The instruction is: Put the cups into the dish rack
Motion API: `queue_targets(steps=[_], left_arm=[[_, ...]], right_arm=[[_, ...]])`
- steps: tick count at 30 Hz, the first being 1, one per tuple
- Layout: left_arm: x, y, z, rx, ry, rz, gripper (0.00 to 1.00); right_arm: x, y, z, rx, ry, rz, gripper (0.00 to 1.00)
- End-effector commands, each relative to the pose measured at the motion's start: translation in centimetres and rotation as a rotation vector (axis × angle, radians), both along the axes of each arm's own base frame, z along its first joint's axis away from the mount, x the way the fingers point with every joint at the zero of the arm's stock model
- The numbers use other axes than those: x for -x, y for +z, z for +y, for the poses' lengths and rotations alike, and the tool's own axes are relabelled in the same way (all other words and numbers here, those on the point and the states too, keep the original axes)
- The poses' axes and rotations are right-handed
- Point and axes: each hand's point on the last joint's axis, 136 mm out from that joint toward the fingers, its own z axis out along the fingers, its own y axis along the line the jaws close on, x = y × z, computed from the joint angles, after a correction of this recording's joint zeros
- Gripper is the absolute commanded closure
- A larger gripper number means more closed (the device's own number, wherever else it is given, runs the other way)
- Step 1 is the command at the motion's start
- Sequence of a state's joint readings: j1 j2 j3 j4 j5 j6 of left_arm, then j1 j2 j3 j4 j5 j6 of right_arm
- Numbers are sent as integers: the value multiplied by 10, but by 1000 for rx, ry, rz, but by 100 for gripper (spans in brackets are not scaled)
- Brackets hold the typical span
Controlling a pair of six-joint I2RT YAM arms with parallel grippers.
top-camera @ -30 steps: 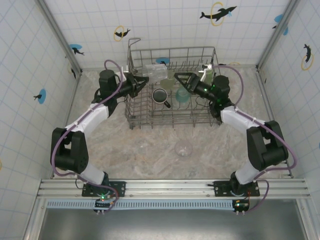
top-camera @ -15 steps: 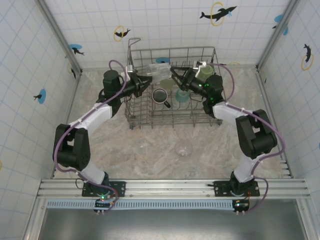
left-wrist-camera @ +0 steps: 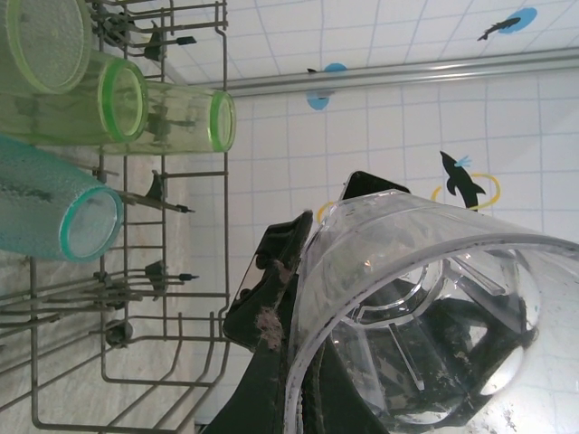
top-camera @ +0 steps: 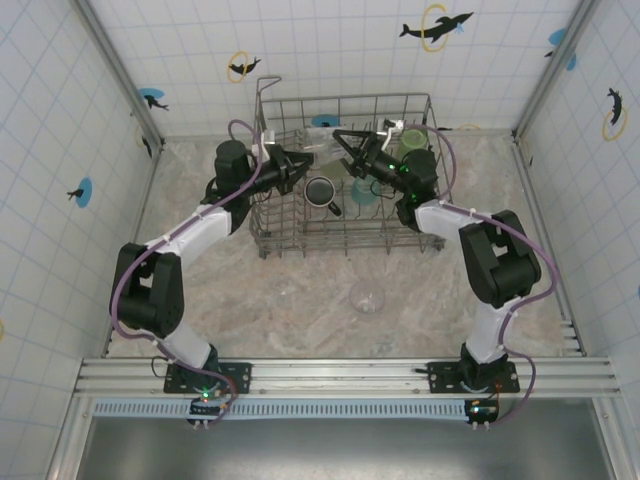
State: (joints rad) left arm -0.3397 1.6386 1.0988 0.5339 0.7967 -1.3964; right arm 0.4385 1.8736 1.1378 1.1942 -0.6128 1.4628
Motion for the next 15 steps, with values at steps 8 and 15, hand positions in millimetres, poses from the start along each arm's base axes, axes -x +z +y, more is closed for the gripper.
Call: queue_targets(steps=[8,15], left_arm=[[-2,23,-9,44,-20,-66,73],[-12,31,1,-2,77,-111,46]], right_arm=[[3,23,-3,-62,3,-76,43],[0,17,-12,54,-67,-93,46]])
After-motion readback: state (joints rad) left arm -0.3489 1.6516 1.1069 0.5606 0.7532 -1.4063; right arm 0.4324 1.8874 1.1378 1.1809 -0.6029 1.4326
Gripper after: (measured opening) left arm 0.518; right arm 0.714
